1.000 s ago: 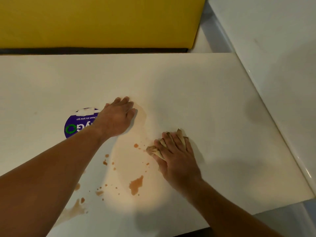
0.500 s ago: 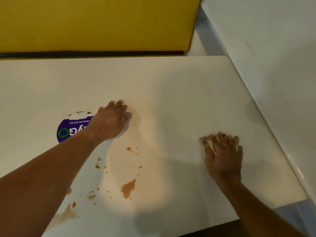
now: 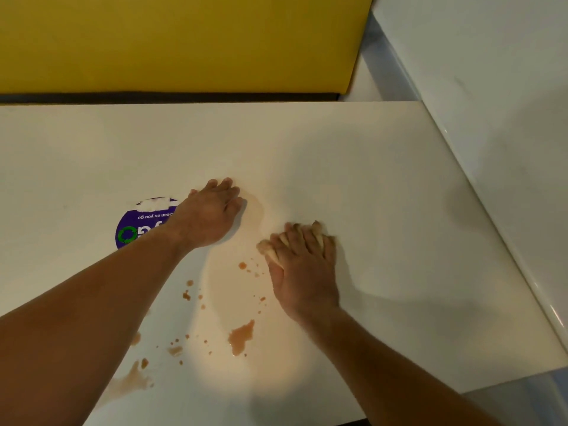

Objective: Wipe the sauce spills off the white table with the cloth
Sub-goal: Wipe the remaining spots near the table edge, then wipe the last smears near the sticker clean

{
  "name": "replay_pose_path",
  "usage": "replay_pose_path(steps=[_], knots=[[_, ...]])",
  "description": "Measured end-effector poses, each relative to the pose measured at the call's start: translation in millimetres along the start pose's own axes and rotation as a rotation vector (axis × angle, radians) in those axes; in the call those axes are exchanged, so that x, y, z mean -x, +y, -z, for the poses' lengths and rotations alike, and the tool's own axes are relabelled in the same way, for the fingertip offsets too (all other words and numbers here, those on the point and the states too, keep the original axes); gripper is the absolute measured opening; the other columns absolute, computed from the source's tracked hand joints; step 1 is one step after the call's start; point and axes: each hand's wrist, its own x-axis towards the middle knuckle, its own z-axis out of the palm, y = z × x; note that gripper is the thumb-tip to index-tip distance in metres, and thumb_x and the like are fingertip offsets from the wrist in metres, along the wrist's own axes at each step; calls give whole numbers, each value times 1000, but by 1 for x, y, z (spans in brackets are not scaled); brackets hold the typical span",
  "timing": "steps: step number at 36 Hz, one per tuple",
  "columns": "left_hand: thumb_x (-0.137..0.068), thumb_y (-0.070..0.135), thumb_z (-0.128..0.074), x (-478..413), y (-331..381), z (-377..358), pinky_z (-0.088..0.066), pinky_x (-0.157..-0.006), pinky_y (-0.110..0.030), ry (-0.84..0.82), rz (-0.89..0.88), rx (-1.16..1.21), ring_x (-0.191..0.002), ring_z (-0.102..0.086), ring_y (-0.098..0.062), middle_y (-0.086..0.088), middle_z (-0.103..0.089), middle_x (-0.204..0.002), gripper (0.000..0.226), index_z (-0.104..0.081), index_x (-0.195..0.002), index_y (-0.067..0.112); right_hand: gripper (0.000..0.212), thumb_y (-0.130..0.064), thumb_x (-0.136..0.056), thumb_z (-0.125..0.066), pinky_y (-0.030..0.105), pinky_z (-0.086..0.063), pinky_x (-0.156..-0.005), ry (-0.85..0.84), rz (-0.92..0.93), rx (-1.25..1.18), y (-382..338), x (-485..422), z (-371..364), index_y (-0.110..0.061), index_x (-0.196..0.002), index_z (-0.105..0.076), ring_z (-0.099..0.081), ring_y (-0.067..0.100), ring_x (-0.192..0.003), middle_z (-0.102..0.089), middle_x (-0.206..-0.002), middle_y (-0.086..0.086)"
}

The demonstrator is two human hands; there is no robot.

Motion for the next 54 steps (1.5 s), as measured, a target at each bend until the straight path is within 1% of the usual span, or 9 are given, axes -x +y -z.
replay_pose_path(steps=[4, 14, 18, 22, 25, 29, 37, 40, 54], knots=[[-105, 34, -24, 2, -1, -1, -13, -117, -47, 9, -23, -22, -148, -15, -21, -2, -20, -161, 48, -36, -148, 16, 31, -39, -93, -45, 55, -28, -110, -6, 131, -38, 47, 21, 3, -31, -118, -62, -39, 32, -135, -54, -138, 2], [-97, 50, -13, 10, 17, 11, -24, -111, -49, -8, -21, -55, -140, -29, -23, -5, -33, -155, 64, -39, -143, 15, 55, -57, -95, -28, 56, -27, -109, -29, -126, -76, 74, 23, 16, -30, -136, -52, -32, 31, -139, -46, -147, 4], [-91, 57, -11, 17, 41, 1, -15, -118, -51, -1, -25, -38, -149, -14, -21, 0, -17, -162, 71, -25, -152, 24, 65, -71, -89, -15, 48, -7, -119, -125, -186, -552, 82, 18, 38, -44, -148, -21, -4, 14, -148, -21, -159, -8], [-85, 68, -10, 21, 83, -14, -28, -115, -43, 93, -70, 25, -144, -28, -21, -2, -31, -157, 82, -34, -150, 24, 47, -44, -98, -34, 27, -27, -114, 24, -274, -902, 97, 8, 68, -29, -142, -43, -32, -3, -134, -41, -144, -16], [-87, 67, -18, 30, 131, -21, -33, -108, -32, 113, -42, 70, -138, -38, -20, 1, -41, -152, 76, -38, -147, 25, 34, -27, -102, -40, 15, -33, -101, 52, -214, -742, 126, -3, 76, -19, -131, -56, -46, 4, -124, -55, -135, -5], [-95, 61, -29, 46, 190, -39, -45, -92, -35, 185, -1, 37, -121, -52, -22, 4, -55, -135, 57, -49, -136, 27, 35, -29, -100, -46, 30, -34, -108, -17, -87, -451, 173, -18, 71, -13, -129, -59, -44, 22, -131, -56, -135, 5], [-91, 75, -24, 52, 241, -115, -18, -95, -82, 147, 276, -140, -142, -23, -47, -10, -32, -156, 72, -43, -144, 29, 38, -33, -100, -45, 46, -30, -113, -53, -4, -250, 230, -29, 70, -17, -132, -56, -32, 28, -140, -52, -142, 5], [-90, 76, -16, 45, 243, -124, -16, -100, -78, 139, 291, -130, -146, -6, -46, -8, -14, -162, 74, -25, -150, 34, 41, -40, -100, -41, 49, -29, -113, -63, -9, -258, 237, -27, 67, -21, -133, -55, -31, 26, -141, -50, -143, 2], [-90, 50, -56, 40, 217, -124, -47, -77, -45, 439, -79, -163, -95, -62, -30, -5, -65, -113, 37, -66, -106, 17, 52, -50, -99, -27, 53, -20, -115, -145, 40, -237, 228, -21, 58, -25, -137, -51, -22, 23, -145, -43, -149, -1]])
